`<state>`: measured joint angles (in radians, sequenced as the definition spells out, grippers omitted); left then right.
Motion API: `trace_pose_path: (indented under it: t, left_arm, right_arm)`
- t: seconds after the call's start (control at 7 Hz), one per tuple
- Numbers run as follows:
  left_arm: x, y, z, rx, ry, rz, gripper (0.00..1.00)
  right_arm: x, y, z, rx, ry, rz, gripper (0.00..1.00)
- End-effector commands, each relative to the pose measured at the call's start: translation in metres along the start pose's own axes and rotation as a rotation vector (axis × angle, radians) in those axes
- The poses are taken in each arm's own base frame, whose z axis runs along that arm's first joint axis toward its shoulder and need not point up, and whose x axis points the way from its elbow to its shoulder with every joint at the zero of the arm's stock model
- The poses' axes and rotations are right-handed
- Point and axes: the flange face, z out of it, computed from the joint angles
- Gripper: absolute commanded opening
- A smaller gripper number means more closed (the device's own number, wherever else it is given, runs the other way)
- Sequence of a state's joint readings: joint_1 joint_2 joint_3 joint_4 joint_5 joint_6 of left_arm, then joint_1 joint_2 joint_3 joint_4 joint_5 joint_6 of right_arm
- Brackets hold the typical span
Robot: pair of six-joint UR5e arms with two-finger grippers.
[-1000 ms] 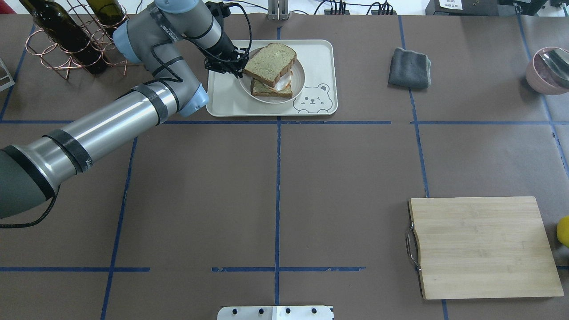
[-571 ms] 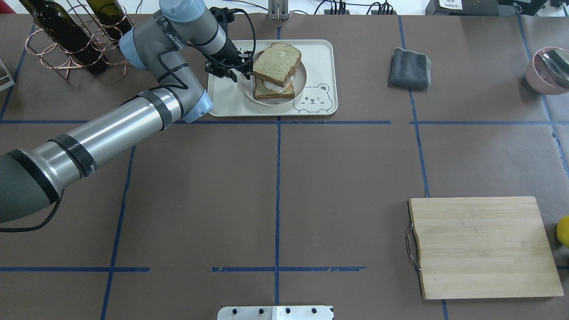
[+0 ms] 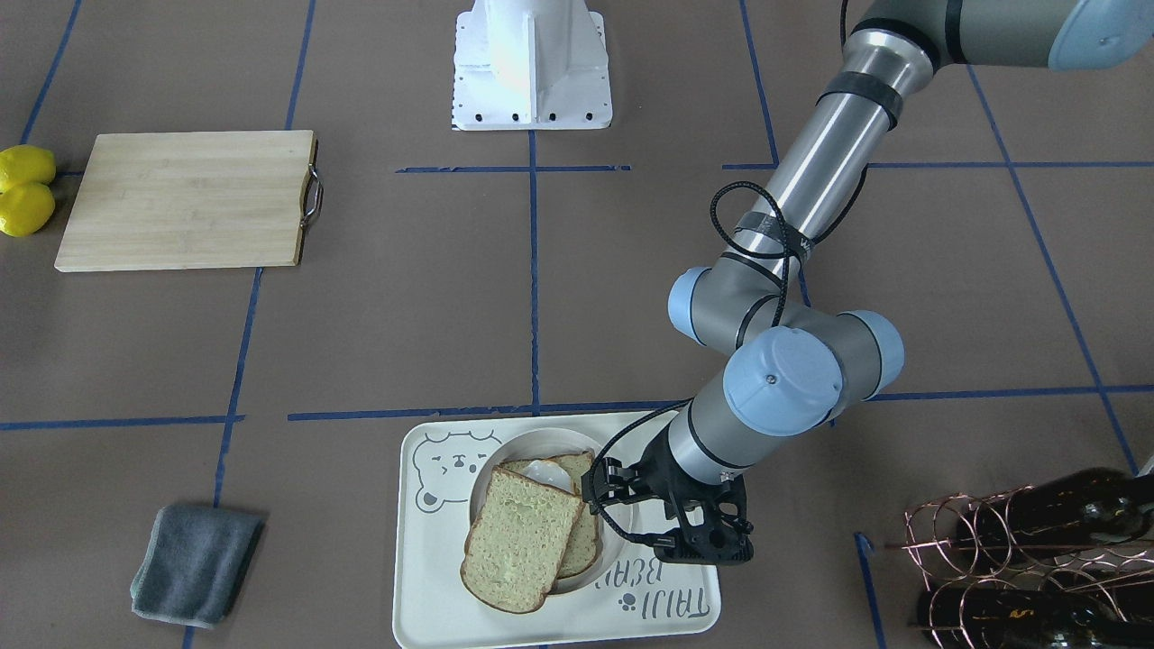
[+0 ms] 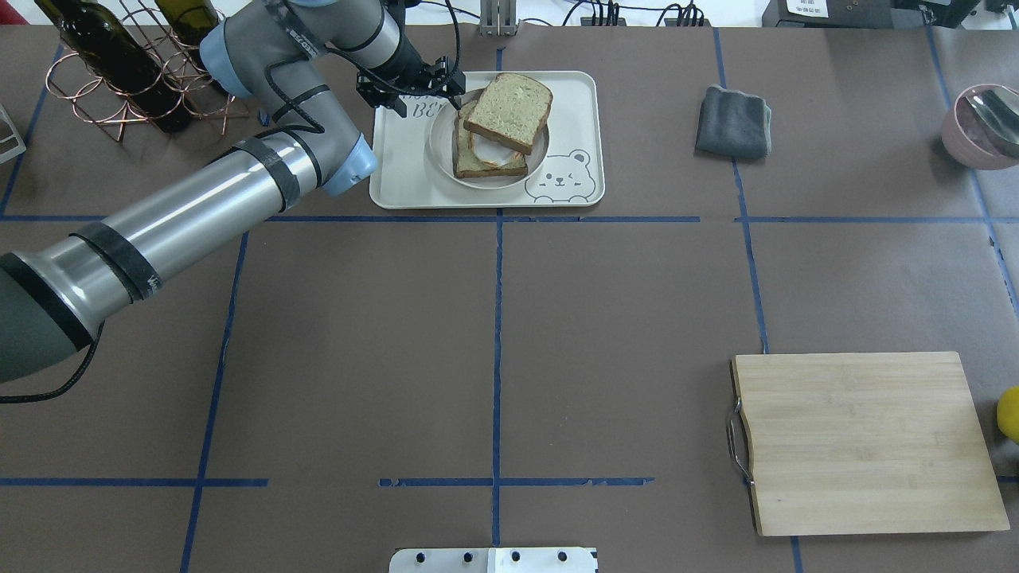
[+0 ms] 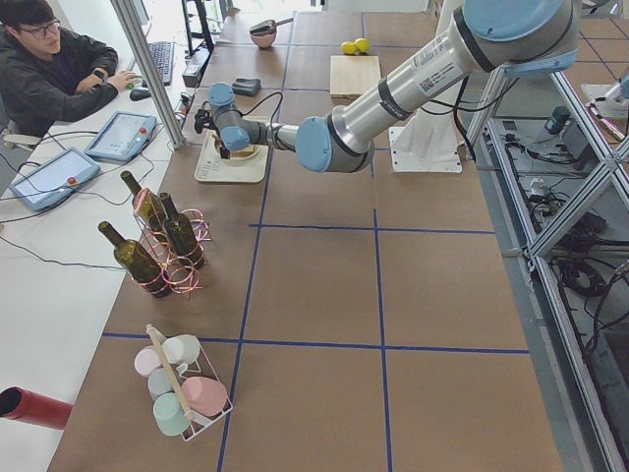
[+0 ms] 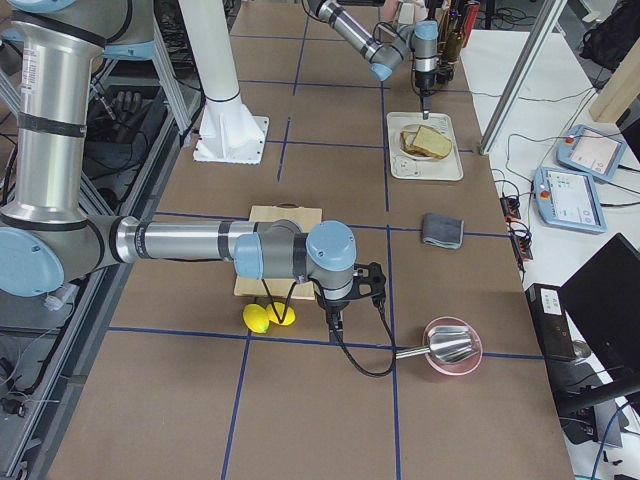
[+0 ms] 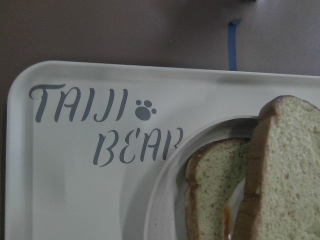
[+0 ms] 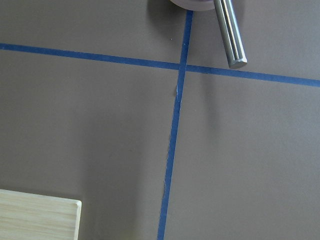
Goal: Make sandwich and place on tray
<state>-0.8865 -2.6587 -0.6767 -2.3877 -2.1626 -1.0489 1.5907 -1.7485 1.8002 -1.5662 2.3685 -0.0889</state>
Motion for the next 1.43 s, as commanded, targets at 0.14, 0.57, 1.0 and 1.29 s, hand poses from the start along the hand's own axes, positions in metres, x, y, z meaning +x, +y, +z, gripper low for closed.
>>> trace_pose_path:
  t: [0.14, 0.57, 1.0, 1.29]
  left_arm:
    - [-0.023, 0.012, -0.071, 0.009, -0.057, 0.063, 1.0]
    - [-0.085, 0.065, -0.15, 0.006, -0.084, 0.189, 1.0]
    - [-0.137, 0.105, -0.26, 0.021, -0.174, 0.314, 1.0]
    - [-0.238, 0.117, -0.304, 0.006, -0.265, 0.39, 1.0]
  right_arm:
    - [-0.001, -0.002, -0.001, 0.002, 0.0, -0.003, 1.0]
    - [0.0, -0.002, -0.003, 0.006, 0.025, -0.022, 1.0]
    - [-0.002, -0.009, -0.006, 0.018, 0.038, -0.121, 1.0]
    - [-0.001, -0.009, -0.005, 0.017, 0.038, -0.105, 1.0]
